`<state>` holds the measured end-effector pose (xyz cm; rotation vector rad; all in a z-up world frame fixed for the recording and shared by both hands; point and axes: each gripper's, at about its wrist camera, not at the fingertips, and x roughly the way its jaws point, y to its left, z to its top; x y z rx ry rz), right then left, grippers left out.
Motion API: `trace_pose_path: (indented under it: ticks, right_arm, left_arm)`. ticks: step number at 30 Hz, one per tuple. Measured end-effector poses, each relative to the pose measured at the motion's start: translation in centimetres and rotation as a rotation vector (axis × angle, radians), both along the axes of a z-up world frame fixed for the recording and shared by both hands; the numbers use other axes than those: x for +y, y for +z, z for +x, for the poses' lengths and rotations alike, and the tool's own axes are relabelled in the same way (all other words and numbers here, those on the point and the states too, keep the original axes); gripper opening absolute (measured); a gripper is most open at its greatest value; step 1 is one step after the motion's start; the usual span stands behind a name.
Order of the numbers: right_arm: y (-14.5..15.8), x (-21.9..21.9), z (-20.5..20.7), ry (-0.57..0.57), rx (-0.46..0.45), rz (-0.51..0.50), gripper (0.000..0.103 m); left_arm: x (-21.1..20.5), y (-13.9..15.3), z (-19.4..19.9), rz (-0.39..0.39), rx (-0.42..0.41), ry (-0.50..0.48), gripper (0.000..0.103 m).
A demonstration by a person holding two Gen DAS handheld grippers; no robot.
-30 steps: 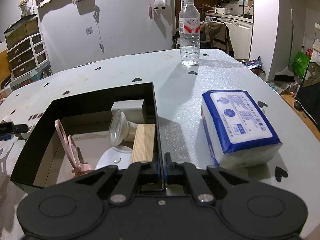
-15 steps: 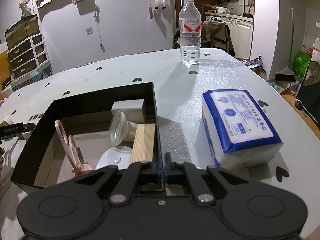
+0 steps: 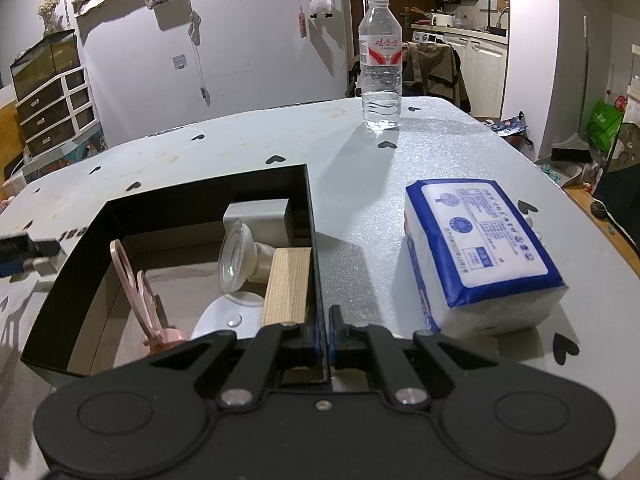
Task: Organize rigid objects
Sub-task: 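Carry the nail polish bottle with the left tool into the box and release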
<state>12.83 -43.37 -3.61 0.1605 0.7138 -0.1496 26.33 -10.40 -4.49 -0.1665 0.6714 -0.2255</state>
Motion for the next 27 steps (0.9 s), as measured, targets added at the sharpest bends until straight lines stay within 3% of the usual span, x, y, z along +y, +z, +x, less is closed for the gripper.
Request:
trace_pose_path:
  ticks: [7,13,19,27]
  right_arm:
    - [-0.1,0.0,0.0,0.003,-0.005,0.003,0.005]
    - [0.0,0.0,0.0,0.003,-0.005,0.001,0.004]
    - [0.0,0.1,-0.1,0.000,-0.006,0.001,0.004]
    - [0.0,-0.1,-0.2,0.004,-0.018,0.014,0.005]
  left_arm:
    - [-3.1,3.4,-1.0,-0.068,-0.051,-0.080,0.086]
    - [-7.7,5.1,-1.1,-0.068,-0.045,-0.152,0.086]
    - [-12.2,5.1,-0.9,-0.055,0.000,-0.204,0.086]
    - [-14.8,4.1,0.3,-0.057,0.078,-0.180,0.086]
